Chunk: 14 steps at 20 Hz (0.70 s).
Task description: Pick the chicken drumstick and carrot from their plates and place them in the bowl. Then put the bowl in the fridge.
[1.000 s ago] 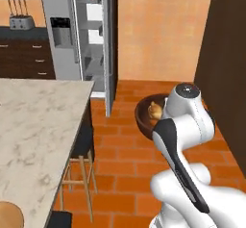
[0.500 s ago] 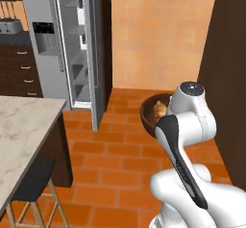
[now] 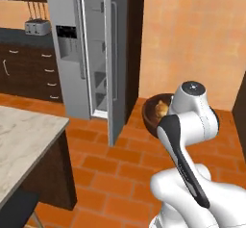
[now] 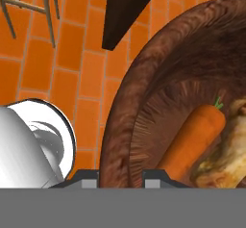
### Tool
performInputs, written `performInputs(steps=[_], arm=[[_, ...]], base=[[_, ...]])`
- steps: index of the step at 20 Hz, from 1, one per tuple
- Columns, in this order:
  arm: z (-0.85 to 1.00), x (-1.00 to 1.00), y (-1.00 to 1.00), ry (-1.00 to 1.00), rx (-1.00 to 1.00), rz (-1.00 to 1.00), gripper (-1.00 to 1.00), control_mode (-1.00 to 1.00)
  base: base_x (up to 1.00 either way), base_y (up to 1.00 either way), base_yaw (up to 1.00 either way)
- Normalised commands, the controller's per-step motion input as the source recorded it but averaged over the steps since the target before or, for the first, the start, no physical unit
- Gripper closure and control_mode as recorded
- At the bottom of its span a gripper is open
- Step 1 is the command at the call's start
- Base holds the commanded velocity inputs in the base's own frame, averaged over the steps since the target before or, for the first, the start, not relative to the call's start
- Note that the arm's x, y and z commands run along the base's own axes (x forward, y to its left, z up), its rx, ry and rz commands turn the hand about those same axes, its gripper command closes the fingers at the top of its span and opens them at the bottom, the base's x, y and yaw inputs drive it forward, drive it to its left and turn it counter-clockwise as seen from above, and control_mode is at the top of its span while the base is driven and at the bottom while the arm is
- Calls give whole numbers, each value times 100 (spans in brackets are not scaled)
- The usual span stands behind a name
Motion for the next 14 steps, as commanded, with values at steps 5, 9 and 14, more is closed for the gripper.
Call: performInputs(steps=[5, 9, 14], arm=[[0, 0, 0, 0, 0, 0, 100, 100], [0, 0, 0, 0, 0, 0, 100, 100], [0, 0, 0, 0, 0, 0, 100, 100]], base=[[100, -23, 53], [94, -15, 63], [65, -27, 68]])
